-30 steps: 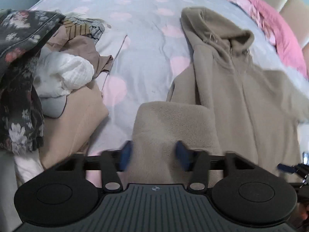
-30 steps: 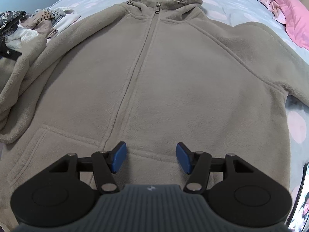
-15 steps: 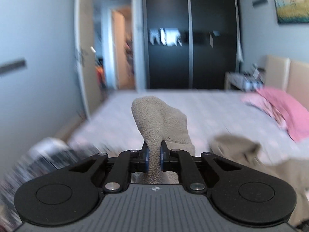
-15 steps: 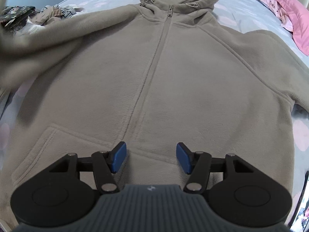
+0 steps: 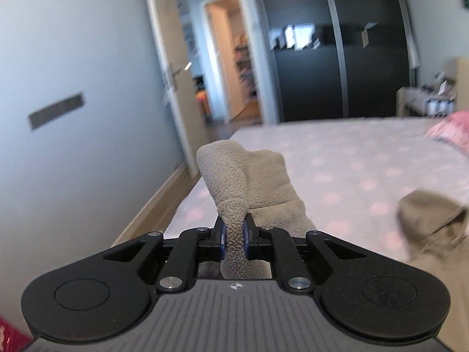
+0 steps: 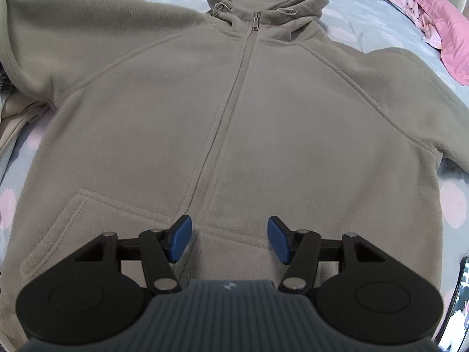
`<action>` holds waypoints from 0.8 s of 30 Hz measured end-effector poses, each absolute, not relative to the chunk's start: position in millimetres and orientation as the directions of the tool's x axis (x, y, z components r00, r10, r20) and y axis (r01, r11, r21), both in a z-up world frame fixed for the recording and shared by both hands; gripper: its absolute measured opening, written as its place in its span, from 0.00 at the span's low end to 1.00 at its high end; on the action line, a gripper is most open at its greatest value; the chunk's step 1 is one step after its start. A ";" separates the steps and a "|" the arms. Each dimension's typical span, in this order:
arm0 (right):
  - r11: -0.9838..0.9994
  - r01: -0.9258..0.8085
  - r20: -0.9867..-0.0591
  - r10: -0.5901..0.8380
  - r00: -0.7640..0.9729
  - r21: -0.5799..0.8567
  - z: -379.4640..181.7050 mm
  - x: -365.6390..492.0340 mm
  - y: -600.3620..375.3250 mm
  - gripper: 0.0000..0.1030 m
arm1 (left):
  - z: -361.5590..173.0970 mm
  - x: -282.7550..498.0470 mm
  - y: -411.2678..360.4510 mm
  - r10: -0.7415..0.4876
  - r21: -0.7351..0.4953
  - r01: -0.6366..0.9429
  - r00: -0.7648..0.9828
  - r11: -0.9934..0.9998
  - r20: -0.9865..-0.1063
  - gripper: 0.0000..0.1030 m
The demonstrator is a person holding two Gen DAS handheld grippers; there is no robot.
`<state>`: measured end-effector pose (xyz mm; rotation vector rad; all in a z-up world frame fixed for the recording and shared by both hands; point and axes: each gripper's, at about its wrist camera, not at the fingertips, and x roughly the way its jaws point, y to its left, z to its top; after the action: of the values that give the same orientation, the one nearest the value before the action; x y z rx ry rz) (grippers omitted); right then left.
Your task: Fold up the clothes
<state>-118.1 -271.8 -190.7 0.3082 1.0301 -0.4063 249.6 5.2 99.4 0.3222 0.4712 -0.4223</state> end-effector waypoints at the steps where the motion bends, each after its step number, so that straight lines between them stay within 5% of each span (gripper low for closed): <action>1: 0.884 0.464 -0.874 -0.180 0.451 0.057 -191.0 -118.4 -271.7 0.59 | 90.2 254.4 11.6 -0.300 0.184 0.445 0.803 0.877 -0.515 0.09; 7: 0.887 0.457 -0.881 -0.169 0.442 0.060 -194.3 -116.5 -270.3 0.59 | 58.2 262.9 71.7 -0.283 0.026 0.360 0.776 0.933 -0.564 0.18; 12: 0.890 0.451 -0.882 -0.163 0.443 0.062 -195.0 -114.9 -266.6 0.59 | 60.2 246.3 90.3 -0.261 0.037 0.341 0.782 0.939 -0.566 0.34; 24: 0.881 0.470 -0.884 -0.173 0.435 0.059 -193.4 -118.1 -261.2 0.59 | 87.6 235.8 7.6 -0.285 0.069 0.398 0.755 0.915 -0.590 0.55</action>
<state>-118.1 -261.2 -193.4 0.3174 1.0495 -0.4087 235.8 7.6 87.6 0.1952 0.6096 -0.3751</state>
